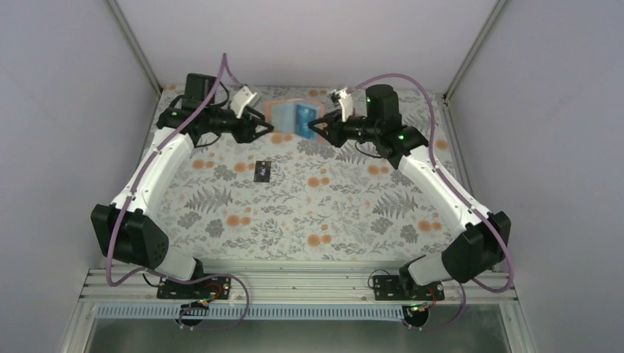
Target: Take the credit cards out of the card holder
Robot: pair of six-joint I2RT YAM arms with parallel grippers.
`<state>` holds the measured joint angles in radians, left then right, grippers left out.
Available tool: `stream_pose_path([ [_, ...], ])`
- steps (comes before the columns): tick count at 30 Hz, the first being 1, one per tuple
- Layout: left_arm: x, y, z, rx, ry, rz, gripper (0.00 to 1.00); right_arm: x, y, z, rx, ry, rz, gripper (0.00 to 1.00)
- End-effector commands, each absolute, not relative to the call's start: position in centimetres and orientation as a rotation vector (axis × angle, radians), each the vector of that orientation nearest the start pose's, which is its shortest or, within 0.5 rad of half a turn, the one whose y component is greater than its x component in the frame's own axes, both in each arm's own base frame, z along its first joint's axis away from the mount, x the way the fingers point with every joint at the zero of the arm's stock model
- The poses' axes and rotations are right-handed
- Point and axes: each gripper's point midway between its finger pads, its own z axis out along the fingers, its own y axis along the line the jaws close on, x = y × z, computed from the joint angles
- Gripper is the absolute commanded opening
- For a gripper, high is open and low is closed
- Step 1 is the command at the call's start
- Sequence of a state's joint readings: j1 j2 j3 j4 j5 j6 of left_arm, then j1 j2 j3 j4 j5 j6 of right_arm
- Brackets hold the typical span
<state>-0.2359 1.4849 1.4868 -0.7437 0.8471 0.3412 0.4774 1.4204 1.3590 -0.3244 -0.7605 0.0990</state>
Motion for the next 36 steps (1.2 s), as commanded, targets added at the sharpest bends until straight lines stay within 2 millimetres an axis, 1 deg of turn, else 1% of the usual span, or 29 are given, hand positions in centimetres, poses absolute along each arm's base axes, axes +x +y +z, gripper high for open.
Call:
stream_pose_path([
  [1, 39.9, -14.9, 30.5, 0.678, 2.023, -0.618, 0.47, 39.6, 20.5, 27.8, -0.254, 2.212, 0.599, 0.04],
  [3, 39.7, -14.9, 30.6, 0.673, 2.009, -0.641, 0.47, 40.7, 18.2, 26.5, -0.15, 2.252, 0.426, 0.04],
  [5, 38.8, -15.9, 31.0, 0.717, 1.983, -0.718, 0.47, 41.2, 16.7, 25.6, -0.099, 2.278, 0.302, 0.04],
  [7, 37.6, -17.2, 31.5, 0.786, 1.948, -0.792, 0.46, 41.4, 16.4, 24.9, -0.091, 2.299, 0.215, 0.04],
  [8, 36.8, -18.1, 31.5, 0.837, 1.935, -0.814, 0.45, 41.4, 16.9, 24.8, -0.111, 2.307, 0.211, 0.04],
  [9, 35.9, -19.3, 31.5, 0.896, 1.919, -0.821, 0.44, 41.3, 18.0, 24.8, -0.159, 2.305, 0.249, 0.04],
  [10, 34.4, -21.4, 31.5, 0.991, 1.886, -0.837, 0.44, 40.9, 19.5, 25.1, -0.226, 2.29, 0.339, 0.04],
  [12, 31.3, -24.7, 31.6, 1.157, 1.804, -0.904, 0.44, 39.5, 23.0, 26.2, -0.379, 2.23, 0.573, 0.04],
  [13, 29.7, -25.8, 31.9, 1.223, 1.756, -0.968, 0.44, 38.6, 24.6, 26.8, -0.459, 2.188, 0.689, 0.04],
  [14, 28.2, -26.7, 32.3, 1.269, 1.709, -1.053, 0.44, 37.4, 26.1, 27.7, -0.55, 2.136, 0.811, 0.04],
  [15, 27.3, -27.1, 33.1, 1.292, 1.672, -1.119, 0.44, 36.3, 27.3, 28.8, -0.628, 2.079, 0.912, 0.04],
  [16, 26.8, -27.4, 33.7, 1.302, 1.647, -1.166, 0.44, 35.3, 28.1, 29.6, -0.688, 2.03, 0.984, 0.04],
  [18, 26.7, -27.4, 34.4, 1.314, 1.627, -1.178, 0.44, 33.5, 28.8, 31.3, -0.783, 1.93, 1.069, 0.04],
  [20, 26.4, -27.4, 34.6, 1.327, 1.607, -1.176, 0.44, 32.2, 28.9, 32.5, -0.843, 1.85, 1.097, 0.04],
  [25, 26.5, -27.5, 33.8, 1.335, 1.606, -1.177, 0.46, 29.4, 29.4, 33.6, -0.962, 1.732, 1.209, 0.04],
  [29, 27.5, -27.5, 33.3, 1.318, 1.638, -1.144, 0.47, 27.5, 29.7, 34.7, -1.044, 1.64, 1.248, 0.04],
  [32, 27.6, -27.3, 34.0, 1.31, 1.628, -1.14, 0.44, 25.7, 29.8, 35.4, -1.115, 1.561, 1.266, 0.04],
  [36, 27.2, -27.1, 34.8, 1.317, 1.6, -1.139, 0.4, 24.4, 29.6, 35.8, -1.168, 1.508, 1.271, 0.04],
])
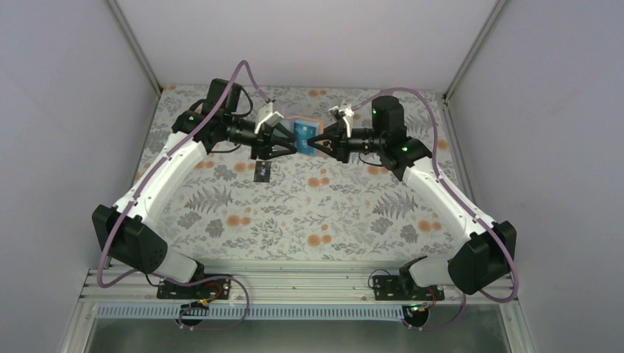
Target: Take the credit cards out of the card holder
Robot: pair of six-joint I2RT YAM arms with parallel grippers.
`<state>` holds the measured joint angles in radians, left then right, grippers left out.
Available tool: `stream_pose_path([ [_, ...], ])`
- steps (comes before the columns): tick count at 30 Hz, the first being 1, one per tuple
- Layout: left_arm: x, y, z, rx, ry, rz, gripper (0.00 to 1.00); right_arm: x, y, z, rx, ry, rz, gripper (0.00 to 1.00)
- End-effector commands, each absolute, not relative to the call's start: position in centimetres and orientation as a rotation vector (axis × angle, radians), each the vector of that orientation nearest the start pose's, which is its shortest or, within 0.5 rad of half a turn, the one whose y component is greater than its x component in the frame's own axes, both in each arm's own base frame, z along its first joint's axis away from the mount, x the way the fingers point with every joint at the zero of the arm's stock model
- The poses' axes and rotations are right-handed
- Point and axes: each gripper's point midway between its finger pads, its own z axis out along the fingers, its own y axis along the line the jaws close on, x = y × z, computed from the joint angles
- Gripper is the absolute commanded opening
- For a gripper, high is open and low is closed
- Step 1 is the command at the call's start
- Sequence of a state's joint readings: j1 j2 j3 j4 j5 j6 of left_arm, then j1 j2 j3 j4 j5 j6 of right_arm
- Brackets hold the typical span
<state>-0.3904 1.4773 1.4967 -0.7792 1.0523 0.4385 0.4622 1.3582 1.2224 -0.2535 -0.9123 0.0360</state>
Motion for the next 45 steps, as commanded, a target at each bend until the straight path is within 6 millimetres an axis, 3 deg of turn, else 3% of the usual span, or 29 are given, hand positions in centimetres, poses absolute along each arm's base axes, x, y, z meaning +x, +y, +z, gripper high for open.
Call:
stream_pose_path([
  [1, 27.1, -27.1, 34.9, 1.318, 1.597, -1.141, 0.39, 24.1, 29.6, 36.0, -1.184, 1.49, 1.281, 0.04],
  [11, 27.6, -26.3, 35.8, 1.302, 1.582, -1.117, 0.39, 21.6, 29.4, 36.8, -1.306, 1.358, 1.331, 0.04],
  [19, 27.8, -25.7, 35.7, 1.278, 1.592, -1.124, 0.34, 21.6, 29.4, 37.0, -1.307, 1.352, 1.335, 0.04],
  [24, 27.5, -26.6, 35.2, 1.298, 1.596, -1.127, 0.34, 21.8, 29.6, 37.2, -1.299, 1.348, 1.349, 0.04],
  [32, 26.5, -28.5, 35.5, 1.346, 1.568, -1.183, 0.2, 22.8, 29.9, 37.0, -1.262, 1.385, 1.336, 0.04],
  [36, 26.0, -28.9, 35.9, 1.365, 1.544, -1.211, 0.03, 23.7, 30.0, 36.7, -1.223, 1.426, 1.319, 0.04],
  [41, 25.4, -28.7, 36.1, 1.383, 1.53, -1.222, 0.02, 23.9, 29.9, 36.5, -1.216, 1.437, 1.308, 0.04],
  [45, 24.9, -28.2, 36.2, 1.385, 1.517, -1.231, 0.02, 24.2, 29.6, 36.0, -1.208, 1.46, 1.297, 0.16],
])
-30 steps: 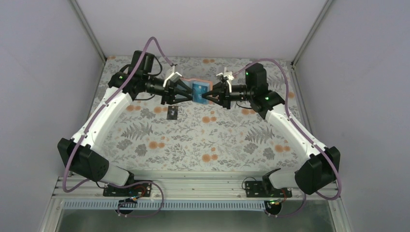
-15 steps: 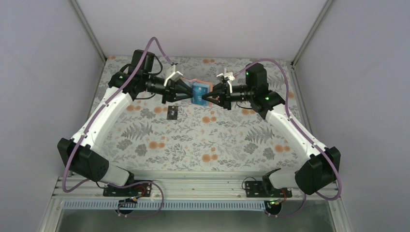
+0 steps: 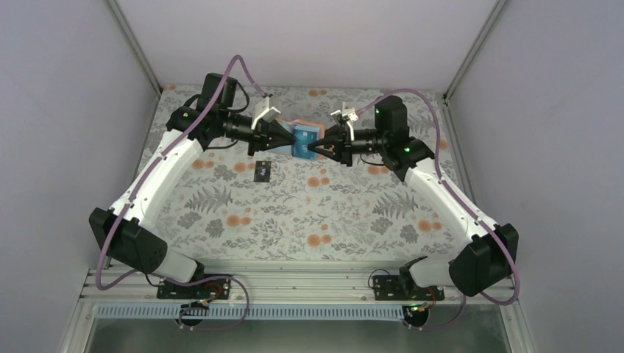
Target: Take the credit cards out of the card holder
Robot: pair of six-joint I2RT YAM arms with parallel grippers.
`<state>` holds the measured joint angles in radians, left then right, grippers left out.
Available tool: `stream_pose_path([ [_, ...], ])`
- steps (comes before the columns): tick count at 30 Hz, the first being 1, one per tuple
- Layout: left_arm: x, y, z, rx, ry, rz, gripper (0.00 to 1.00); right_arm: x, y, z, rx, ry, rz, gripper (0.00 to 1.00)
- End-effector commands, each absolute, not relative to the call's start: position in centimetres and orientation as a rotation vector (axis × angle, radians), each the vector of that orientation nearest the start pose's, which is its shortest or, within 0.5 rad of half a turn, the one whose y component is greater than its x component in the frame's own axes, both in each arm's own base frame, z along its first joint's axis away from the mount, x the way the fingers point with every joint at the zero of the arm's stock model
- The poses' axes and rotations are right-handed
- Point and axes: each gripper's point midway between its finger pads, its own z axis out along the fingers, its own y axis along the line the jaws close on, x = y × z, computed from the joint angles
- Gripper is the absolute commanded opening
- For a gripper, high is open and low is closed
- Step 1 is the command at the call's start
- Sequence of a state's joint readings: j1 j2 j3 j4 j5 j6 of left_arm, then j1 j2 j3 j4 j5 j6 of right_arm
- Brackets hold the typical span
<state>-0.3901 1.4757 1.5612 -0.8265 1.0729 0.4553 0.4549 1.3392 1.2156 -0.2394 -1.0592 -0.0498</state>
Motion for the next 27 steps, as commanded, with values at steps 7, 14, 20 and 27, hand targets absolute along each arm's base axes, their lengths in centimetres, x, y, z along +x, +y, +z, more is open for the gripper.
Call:
stream_pose_path([
  [7, 25.5, -26.6, 36.6, 1.343, 1.524, -1.215, 0.02, 24.3, 28.9, 35.5, -1.197, 1.47, 1.289, 0.28],
  [14, 26.0, -26.0, 36.1, 1.325, 1.551, -1.189, 0.02, 24.3, 28.3, 35.4, -1.205, 1.475, 1.276, 0.39],
  [20, 26.0, -25.7, 36.2, 1.324, 1.548, -1.188, 0.02, 24.8, 28.1, 35.0, -1.189, 1.496, 1.271, 0.19],
  [27, 26.0, -25.3, 36.1, 1.319, 1.557, -1.183, 0.02, 25.2, 27.9, 34.7, -1.177, 1.513, 1.276, 0.05],
])
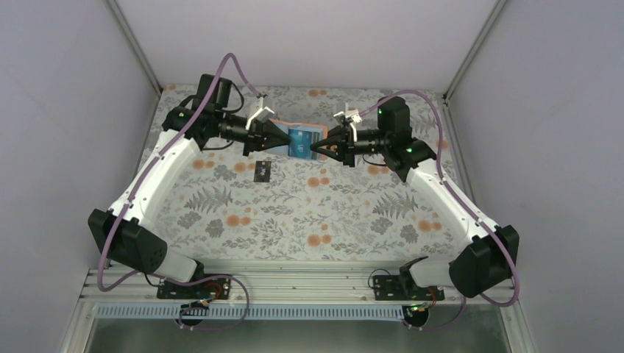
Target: Take the credit cards out of the card holder
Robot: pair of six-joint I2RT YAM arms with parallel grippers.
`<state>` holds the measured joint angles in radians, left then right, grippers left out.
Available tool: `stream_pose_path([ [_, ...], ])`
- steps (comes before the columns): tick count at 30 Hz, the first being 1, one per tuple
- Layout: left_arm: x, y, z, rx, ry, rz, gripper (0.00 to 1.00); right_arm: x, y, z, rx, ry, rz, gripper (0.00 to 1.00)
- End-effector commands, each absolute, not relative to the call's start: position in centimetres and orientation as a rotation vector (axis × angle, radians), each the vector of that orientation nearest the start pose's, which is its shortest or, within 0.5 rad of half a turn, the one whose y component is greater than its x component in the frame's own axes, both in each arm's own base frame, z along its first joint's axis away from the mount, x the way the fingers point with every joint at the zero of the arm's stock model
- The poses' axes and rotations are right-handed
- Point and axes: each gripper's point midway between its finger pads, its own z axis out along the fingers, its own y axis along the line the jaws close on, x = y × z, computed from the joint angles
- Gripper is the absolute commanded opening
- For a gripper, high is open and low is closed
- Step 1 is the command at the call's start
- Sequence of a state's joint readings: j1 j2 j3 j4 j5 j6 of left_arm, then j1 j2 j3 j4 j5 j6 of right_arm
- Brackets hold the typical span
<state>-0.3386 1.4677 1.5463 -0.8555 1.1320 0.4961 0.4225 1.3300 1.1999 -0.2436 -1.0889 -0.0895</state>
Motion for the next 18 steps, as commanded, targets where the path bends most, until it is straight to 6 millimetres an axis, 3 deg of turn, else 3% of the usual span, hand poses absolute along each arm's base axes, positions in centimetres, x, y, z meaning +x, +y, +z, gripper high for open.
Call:
stream_pose_path([
  [1, 25.9, -25.3, 36.2, 1.323, 1.553, -1.176, 0.02, 25.3, 27.8, 34.7, -1.175, 1.514, 1.275, 0.04],
  [18, 27.8, -22.8, 35.1, 1.258, 1.616, -1.11, 0.02, 26.8, 26.3, 34.3, -1.106, 1.567, 1.227, 0.04],
])
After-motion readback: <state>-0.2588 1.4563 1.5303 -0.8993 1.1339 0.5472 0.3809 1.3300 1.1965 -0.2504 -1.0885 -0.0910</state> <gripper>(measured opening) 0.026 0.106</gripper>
